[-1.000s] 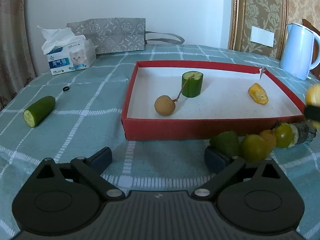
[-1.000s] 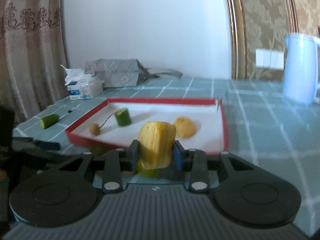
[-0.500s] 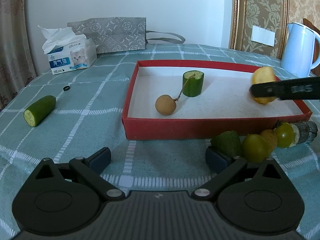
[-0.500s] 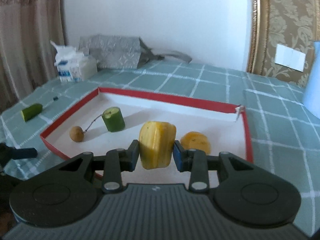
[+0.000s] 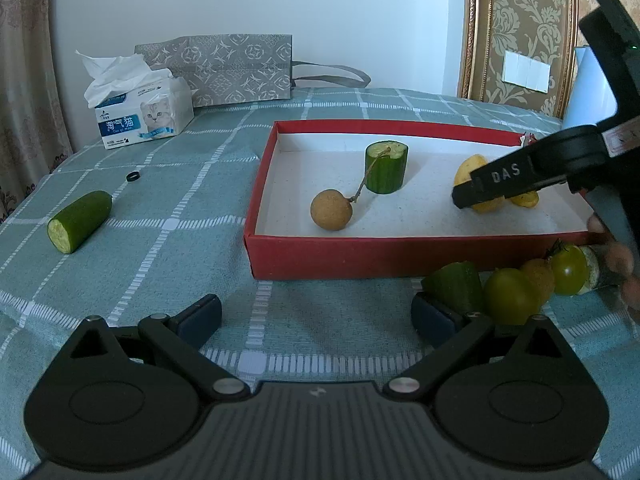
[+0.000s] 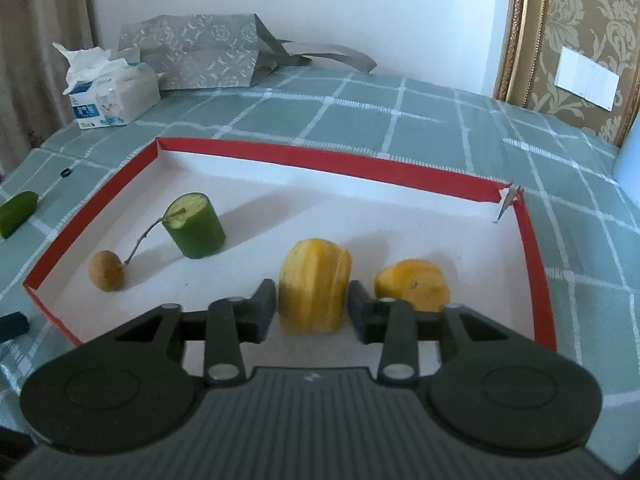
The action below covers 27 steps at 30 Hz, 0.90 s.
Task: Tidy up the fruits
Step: 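Move the right tool to the dark cut log and grasp it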
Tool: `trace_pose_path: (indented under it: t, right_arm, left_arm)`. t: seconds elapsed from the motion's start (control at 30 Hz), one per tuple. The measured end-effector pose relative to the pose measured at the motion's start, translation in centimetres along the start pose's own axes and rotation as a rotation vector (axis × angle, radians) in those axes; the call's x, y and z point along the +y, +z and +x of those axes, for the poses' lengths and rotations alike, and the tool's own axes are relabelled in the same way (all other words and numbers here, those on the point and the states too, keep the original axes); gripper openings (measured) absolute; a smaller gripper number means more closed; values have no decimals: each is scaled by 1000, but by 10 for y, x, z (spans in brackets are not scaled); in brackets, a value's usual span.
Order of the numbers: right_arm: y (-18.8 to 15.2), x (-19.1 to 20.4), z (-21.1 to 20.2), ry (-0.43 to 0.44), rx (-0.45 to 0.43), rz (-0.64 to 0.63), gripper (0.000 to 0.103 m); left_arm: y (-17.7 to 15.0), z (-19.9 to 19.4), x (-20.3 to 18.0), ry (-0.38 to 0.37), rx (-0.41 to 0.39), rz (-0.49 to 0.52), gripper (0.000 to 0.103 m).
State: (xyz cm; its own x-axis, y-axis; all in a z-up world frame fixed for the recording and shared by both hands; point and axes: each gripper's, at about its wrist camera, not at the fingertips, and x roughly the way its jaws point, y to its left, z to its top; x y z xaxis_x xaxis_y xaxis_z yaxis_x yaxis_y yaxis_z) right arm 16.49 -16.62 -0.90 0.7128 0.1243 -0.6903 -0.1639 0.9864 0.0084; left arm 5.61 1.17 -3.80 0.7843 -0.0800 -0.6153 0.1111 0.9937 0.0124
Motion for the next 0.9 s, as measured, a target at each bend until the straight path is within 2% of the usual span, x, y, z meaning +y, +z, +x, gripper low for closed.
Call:
trace_pose_path:
  t: [0.07, 0.13, 0.23, 0.37, 0.47, 0.53, 0.6, 0.67, 0.73, 0.83, 0.9]
  right_arm:
    - [-2, -1, 2, 22, -6, 3, 63]
    - [-4, -1, -2, 36, -10, 3, 67]
    - [-7, -5, -27, 35, -81, 8, 81]
    - [-23, -24, -83, 7, -265, 48, 88]
    - [-54, -39, -121, -144, -433, 47, 99]
    - [-77, -45, -133, -237, -480, 16, 100]
    - [-100, -51, -138, -274, -481, 6, 99]
    - [-113, -57, -141, -246, -459, 22, 91]
    - [-119, -59, -145, -240, -458, 29, 91]
    - [-120, -58, -143, -227, -439, 1, 84]
    - [-123, -56, -138, -233, -384, -29, 77]
  left_arm:
    - [0, 0, 0, 0, 0, 0, 102]
    - [0, 0, 0, 0, 0, 0, 102]
    - [0, 0, 0, 0, 0, 0, 102]
    - [0, 0, 0, 0, 0, 0, 102]
    - [0, 0, 0, 0, 0, 0, 102]
    - [0, 0, 0, 0, 0, 0, 102]
    - [0, 0, 0, 0, 0, 0, 102]
    - [0, 0, 0, 0, 0, 0, 102]
    - [0, 0, 0, 0, 0, 0, 102]
    - [0, 0, 0, 0, 0, 0, 102]
    - [0, 1, 0, 0, 0, 0, 102]
